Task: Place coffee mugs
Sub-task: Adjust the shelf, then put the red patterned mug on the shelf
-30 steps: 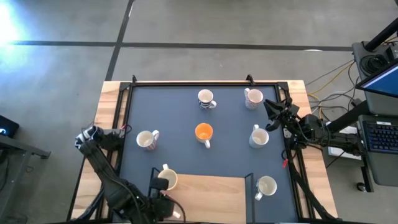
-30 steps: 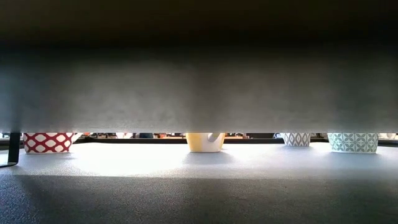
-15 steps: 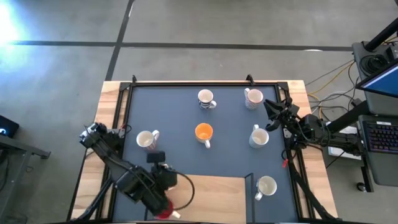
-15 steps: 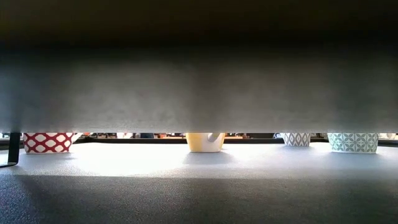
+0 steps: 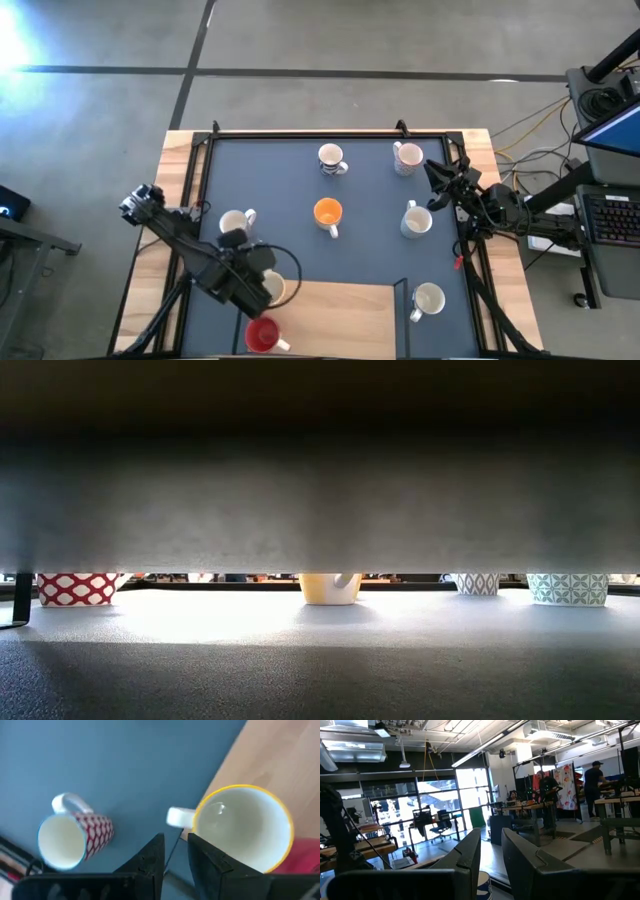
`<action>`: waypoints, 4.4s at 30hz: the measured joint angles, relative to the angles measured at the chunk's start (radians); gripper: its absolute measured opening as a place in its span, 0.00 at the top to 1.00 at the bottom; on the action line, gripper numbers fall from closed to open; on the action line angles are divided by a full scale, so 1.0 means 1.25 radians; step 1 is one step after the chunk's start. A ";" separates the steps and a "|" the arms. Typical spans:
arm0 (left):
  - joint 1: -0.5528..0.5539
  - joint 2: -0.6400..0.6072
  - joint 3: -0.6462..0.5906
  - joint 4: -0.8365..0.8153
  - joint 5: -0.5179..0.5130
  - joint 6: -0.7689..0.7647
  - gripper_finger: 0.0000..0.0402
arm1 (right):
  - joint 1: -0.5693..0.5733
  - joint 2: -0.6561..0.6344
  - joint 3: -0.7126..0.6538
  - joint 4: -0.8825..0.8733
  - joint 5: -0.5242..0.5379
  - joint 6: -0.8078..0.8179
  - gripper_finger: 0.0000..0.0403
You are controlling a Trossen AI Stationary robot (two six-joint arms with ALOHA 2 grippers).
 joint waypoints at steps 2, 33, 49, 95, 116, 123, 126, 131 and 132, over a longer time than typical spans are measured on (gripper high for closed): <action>-0.001 -0.025 -0.035 0.000 0.000 -0.037 0.84 | 0.000 0.000 0.000 0.000 0.000 0.000 0.83; -0.036 -0.081 -0.189 0.113 0.193 -0.147 0.84 | 0.000 0.000 0.000 0.000 0.000 0.000 0.83; -0.070 -0.075 -0.189 0.250 0.238 -0.168 0.84 | 0.000 0.000 0.000 0.000 0.000 0.000 0.83; 0.232 -0.472 -0.672 0.308 0.095 0.063 0.66 | 0.000 0.000 0.000 0.000 0.000 0.000 0.83; 0.281 -0.463 -0.765 0.440 0.084 0.230 0.85 | 0.000 0.000 0.000 0.000 0.000 0.000 0.83; 0.325 -0.463 -0.765 0.453 0.081 0.257 0.98 | 0.000 0.000 0.000 0.000 0.000 0.000 0.83; 0.341 -0.463 -0.762 0.454 0.083 0.279 0.98 | 0.000 0.000 0.000 0.000 0.000 0.000 0.83; 0.370 -0.461 -0.708 0.479 0.078 0.370 0.99 | 0.000 0.000 0.000 0.000 0.000 0.000 0.83; 0.375 -0.461 -0.694 0.487 0.066 0.387 0.99 | 0.000 0.000 0.000 0.000 0.000 0.000 0.83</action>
